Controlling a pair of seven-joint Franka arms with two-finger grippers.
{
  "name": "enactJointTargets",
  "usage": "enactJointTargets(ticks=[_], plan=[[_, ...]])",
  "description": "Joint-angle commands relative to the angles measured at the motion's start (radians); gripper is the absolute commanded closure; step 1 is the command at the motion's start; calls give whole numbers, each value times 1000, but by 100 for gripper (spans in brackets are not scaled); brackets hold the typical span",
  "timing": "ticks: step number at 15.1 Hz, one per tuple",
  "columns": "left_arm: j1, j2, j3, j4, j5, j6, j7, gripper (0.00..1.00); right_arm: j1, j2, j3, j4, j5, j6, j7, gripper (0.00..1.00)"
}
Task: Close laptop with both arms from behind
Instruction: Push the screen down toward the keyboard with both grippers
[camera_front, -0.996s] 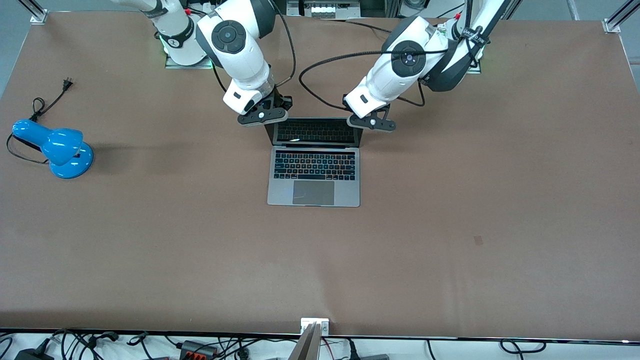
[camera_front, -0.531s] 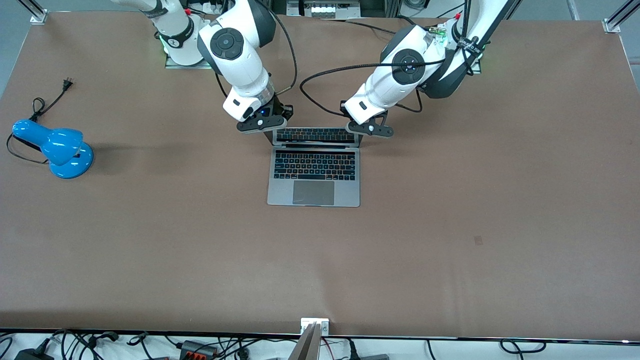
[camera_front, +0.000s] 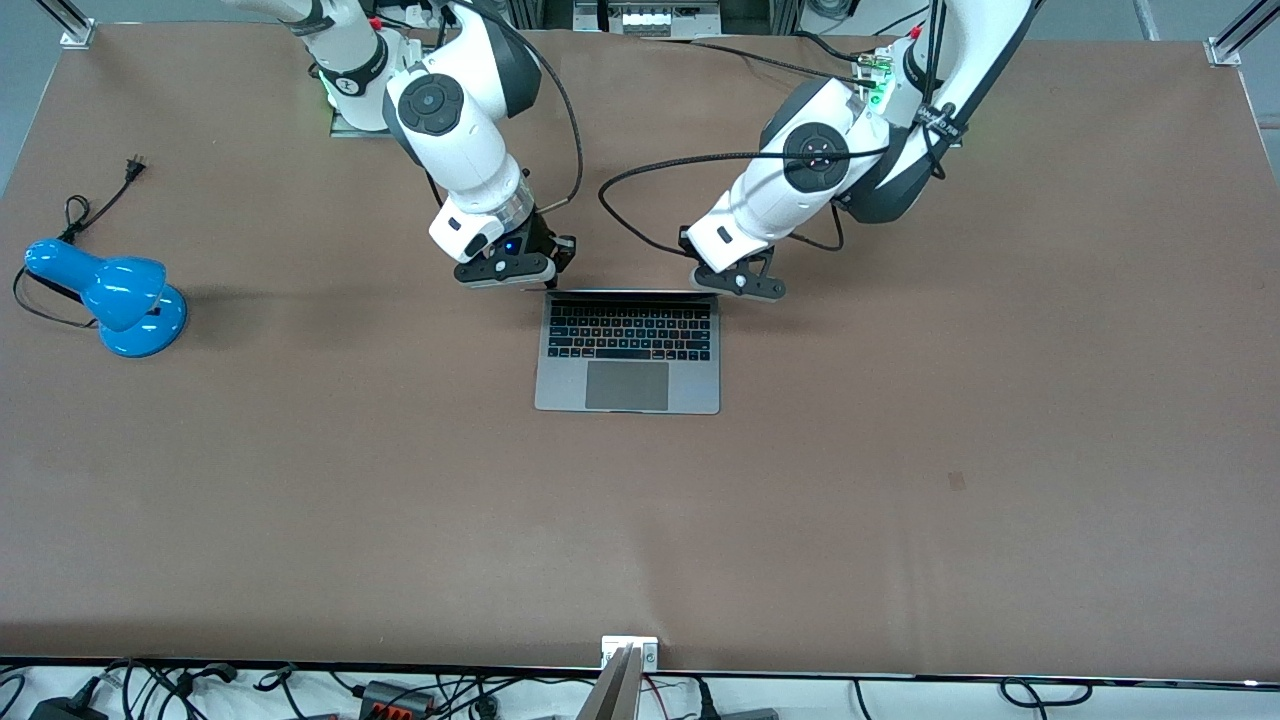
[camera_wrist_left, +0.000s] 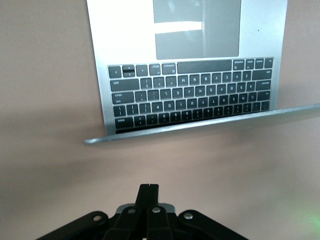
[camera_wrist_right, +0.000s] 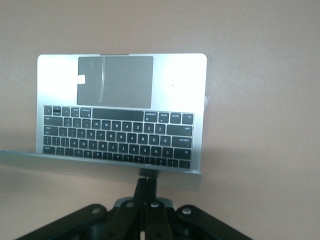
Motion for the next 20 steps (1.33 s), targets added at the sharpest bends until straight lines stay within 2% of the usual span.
enactJointTargets(ticks=[1, 4, 7, 10, 15, 20], plan=[[2, 75, 1, 53, 44, 27, -4, 100, -19, 33, 1, 19, 9, 55, 2, 100], [-2, 112, 20, 79, 47, 39, -2, 100, -32, 82, 1, 51, 10, 118, 4, 100], [0, 144, 31, 101, 116, 41, -4, 100, -35, 123, 1, 87, 10, 132, 5, 100], [-2, 193, 37, 144, 135, 44, -3, 100, -49, 172, 1, 113, 10, 212, 4, 100], [-8, 253, 41, 191, 176, 46, -4, 100, -55, 231, 1, 145, 10, 261, 1, 100], [-12, 306, 69, 202, 227, 127, 5, 100, -67, 284, -2, 147, 4, 337, -7, 100]])
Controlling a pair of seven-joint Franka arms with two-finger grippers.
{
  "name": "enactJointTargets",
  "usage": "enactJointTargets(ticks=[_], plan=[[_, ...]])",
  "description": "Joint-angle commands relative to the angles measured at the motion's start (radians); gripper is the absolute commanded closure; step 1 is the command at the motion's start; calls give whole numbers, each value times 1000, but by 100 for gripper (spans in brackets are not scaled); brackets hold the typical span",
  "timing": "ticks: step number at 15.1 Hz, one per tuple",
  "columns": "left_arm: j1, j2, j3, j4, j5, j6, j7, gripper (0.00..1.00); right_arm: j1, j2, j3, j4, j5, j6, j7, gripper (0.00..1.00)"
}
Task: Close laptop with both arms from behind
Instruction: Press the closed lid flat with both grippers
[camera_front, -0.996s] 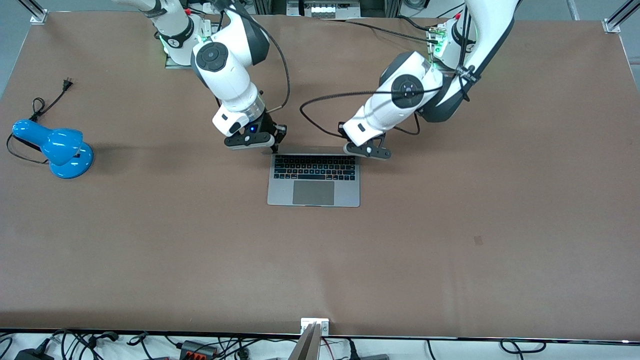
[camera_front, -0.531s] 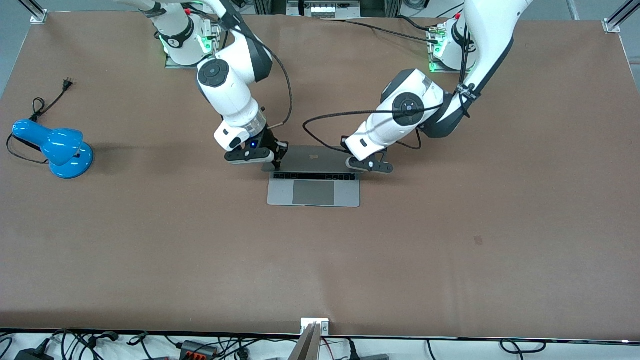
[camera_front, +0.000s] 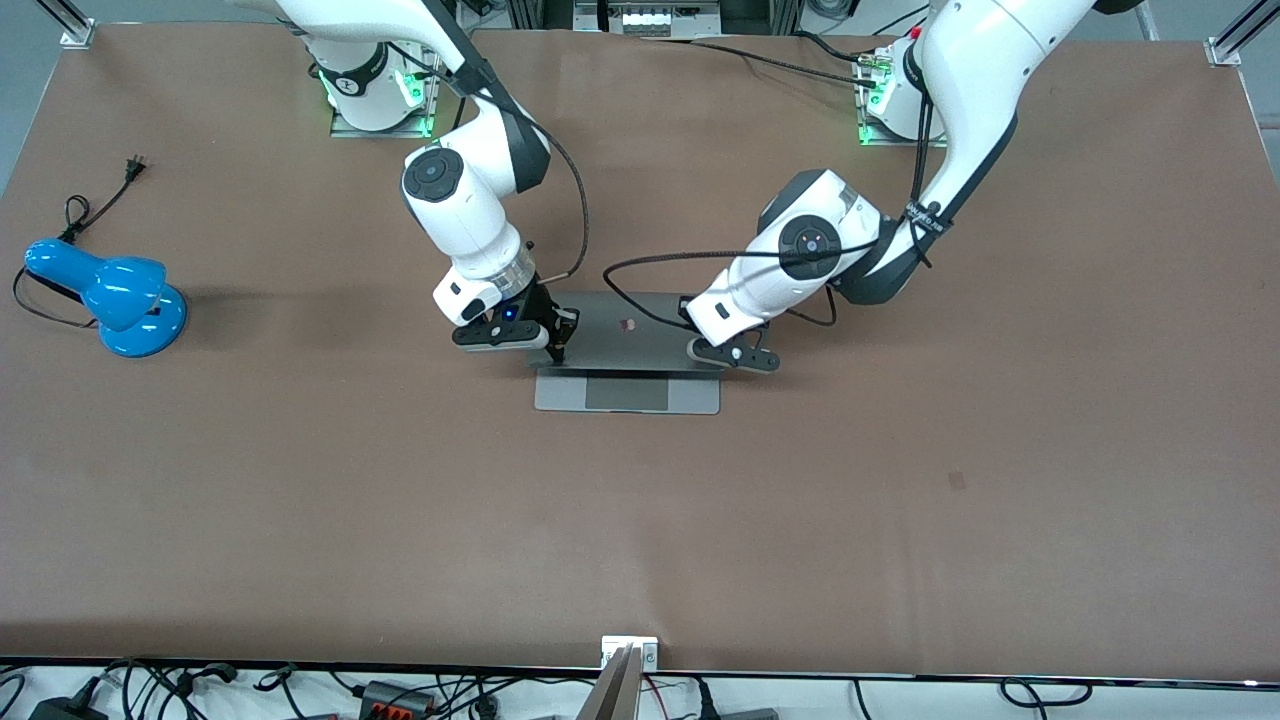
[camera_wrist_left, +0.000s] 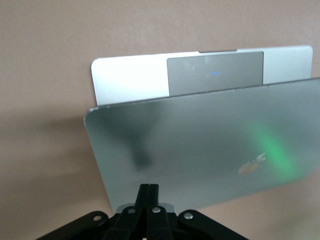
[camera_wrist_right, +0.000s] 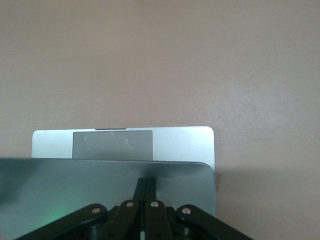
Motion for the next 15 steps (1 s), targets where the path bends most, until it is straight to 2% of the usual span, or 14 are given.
enactJointTargets(ticks=[1, 3, 6, 13, 15], plan=[[-12, 45, 24, 35, 29, 34, 9, 100, -13, 65, 3, 20, 4, 104, -9, 100], [-14, 76, 25, 59, 34, 35, 9, 100, -16, 76, 3, 23, 4, 120, -14, 100], [-14, 108, 25, 87, 101, 35, 0, 100, -19, 111, 2, 35, 1, 128, -11, 100], [-15, 152, 48, 90, 106, 86, 9, 100, -22, 195, 2, 66, -1, 117, -22, 100], [-26, 165, 58, 92, 153, 94, 8, 100, -22, 203, 2, 66, -2, 102, -22, 100]])
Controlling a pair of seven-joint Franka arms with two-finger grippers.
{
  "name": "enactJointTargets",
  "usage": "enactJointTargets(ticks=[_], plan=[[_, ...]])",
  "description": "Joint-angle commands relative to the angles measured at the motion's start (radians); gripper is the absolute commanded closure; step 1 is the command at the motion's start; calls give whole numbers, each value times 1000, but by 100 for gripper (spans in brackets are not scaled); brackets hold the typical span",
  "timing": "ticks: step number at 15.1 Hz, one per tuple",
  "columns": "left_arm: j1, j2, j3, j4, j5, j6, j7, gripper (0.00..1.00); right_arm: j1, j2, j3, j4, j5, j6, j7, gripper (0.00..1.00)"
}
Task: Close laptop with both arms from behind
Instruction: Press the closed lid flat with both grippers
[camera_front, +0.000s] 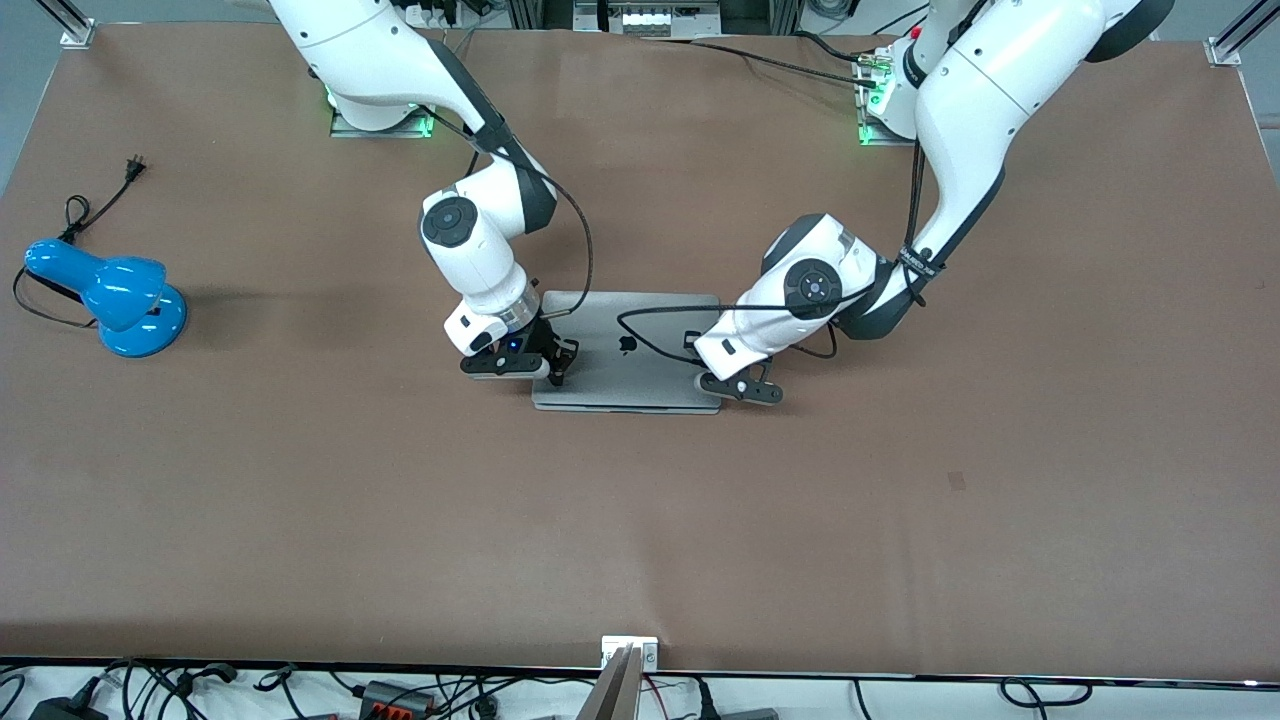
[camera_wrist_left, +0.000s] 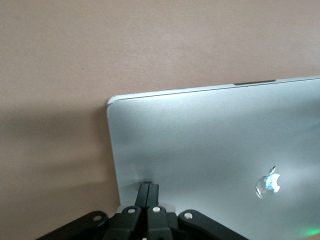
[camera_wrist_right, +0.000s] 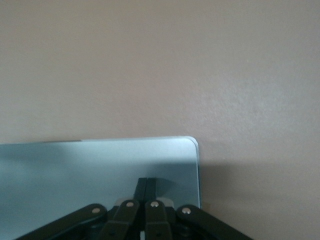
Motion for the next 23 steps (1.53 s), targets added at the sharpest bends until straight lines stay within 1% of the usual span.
enactJointTargets(ticks=[1, 5, 8, 10, 12, 14, 15, 16, 18, 21, 23], plan=[[-21, 34, 17, 28, 71, 13, -4, 100, -8, 29, 6, 19, -2, -11, -18, 100], [-23, 53, 18, 42, 79, 15, -7, 100, 3, 43, 6, 19, -2, -12, -13, 100], [-23, 68, 24, 41, 80, 53, -7, 100, 3, 43, 6, 20, -2, -12, -13, 100], [-28, 69, 26, 42, 82, 53, -4, 100, 3, 43, 6, 19, -2, -12, -13, 100], [-23, 59, 26, 54, 82, 42, -7, 100, 1, 41, 6, 20, 0, -12, -13, 100], [-12, 42, 24, 67, 82, 0, -6, 100, -5, 35, 6, 25, 0, -28, -15, 100], [-5, 25, 23, 67, 82, -25, -6, 100, -7, 34, 6, 43, 0, -69, -13, 100], [8, 2, 21, 65, 82, -46, -6, 100, -8, 26, 4, 71, 0, -144, -13, 100], [34, -44, 14, 58, 80, -100, -12, 100, -8, 6, -11, 159, -2, -334, -13, 100], [74, -130, -2, 44, 79, -200, -6, 100, -2, -15, -22, 262, -5, -557, -13, 100], [110, -193, -8, 36, 77, -253, 1, 99, -10, -58, -23, 281, -52, -674, -17, 100]])
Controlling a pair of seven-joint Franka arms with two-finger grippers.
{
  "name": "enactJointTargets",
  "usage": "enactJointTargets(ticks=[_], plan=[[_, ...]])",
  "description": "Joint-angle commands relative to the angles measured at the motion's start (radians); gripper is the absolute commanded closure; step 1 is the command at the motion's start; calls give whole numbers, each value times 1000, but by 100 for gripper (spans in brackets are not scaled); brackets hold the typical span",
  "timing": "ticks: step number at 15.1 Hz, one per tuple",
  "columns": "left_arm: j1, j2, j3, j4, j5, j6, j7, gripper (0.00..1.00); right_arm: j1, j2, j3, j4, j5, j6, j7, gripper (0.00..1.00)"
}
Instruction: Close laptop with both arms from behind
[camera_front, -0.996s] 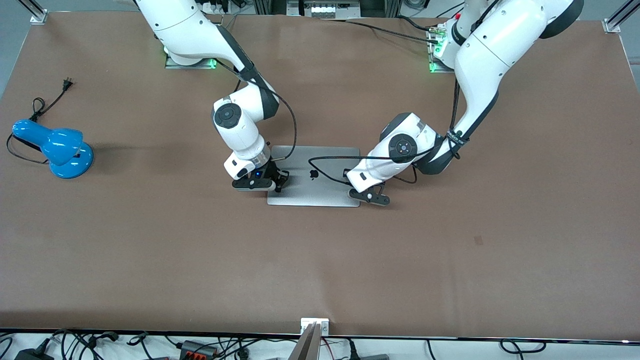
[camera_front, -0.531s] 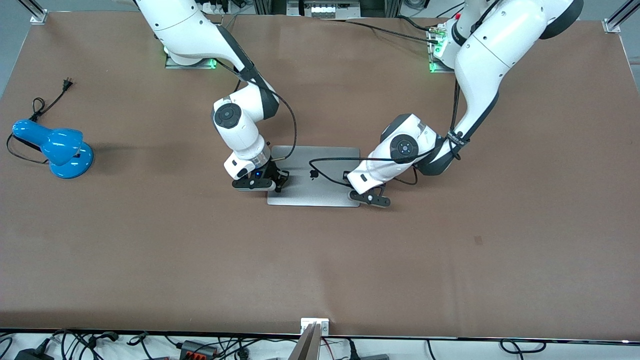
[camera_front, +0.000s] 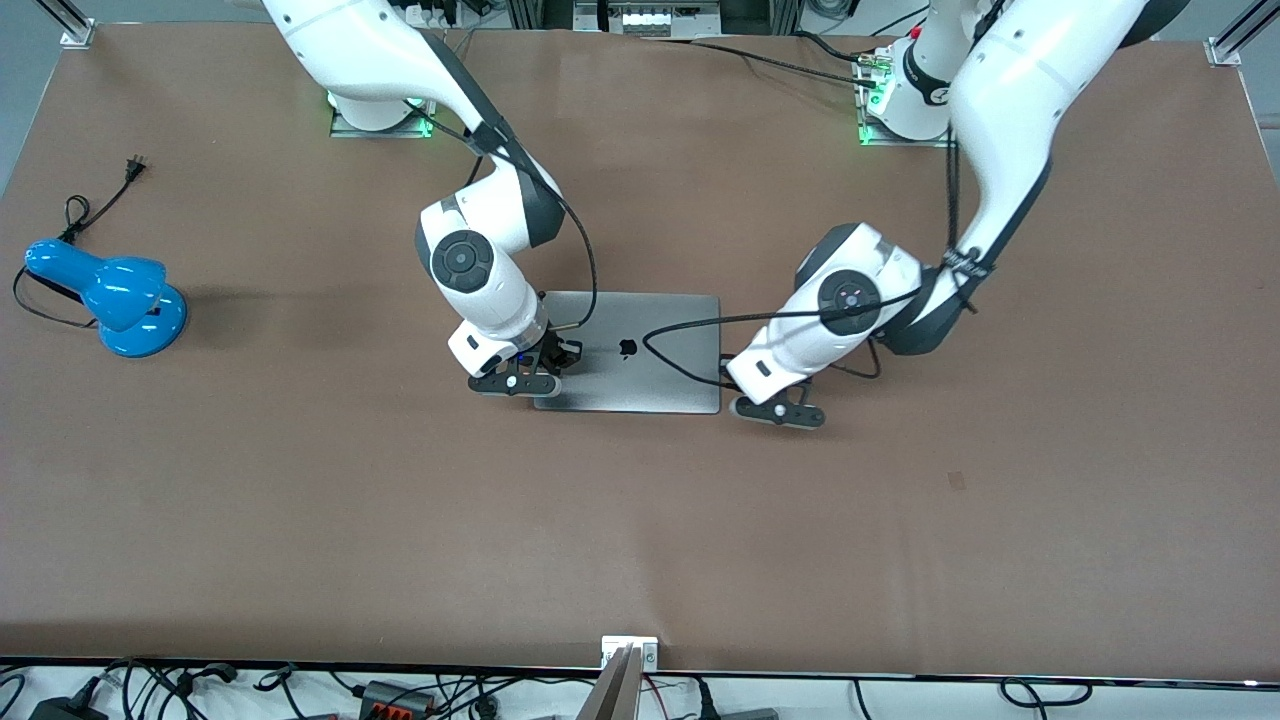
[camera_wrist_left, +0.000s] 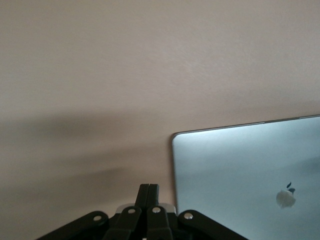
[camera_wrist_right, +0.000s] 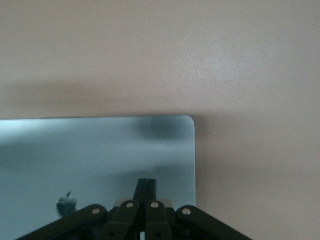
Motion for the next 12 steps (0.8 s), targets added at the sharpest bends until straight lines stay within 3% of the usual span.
enactJointTargets(ticks=[1, 3, 7, 9, 10, 12], plan=[[66, -116, -28, -43, 22, -94, 2, 98, -10, -67, -2, 30, -74, -176, -18, 100], [186, -151, -123, -43, 16, -169, 6, 97, -13, -122, -5, 38, -129, -324, -46, 100], [586, -152, -439, -44, 16, -290, 106, 97, -76, -251, -7, 41, -157, -601, -211, 98], [694, -161, -515, -37, 22, -356, 114, 97, -110, -316, -7, 41, -157, -719, -244, 75], [736, -177, -555, -32, 26, -388, 114, 97, -131, -352, -8, 41, -157, -769, -245, 68], [791, -233, -588, -30, 26, -427, 122, 93, -185, -424, -11, 41, -156, -836, -276, 13]])
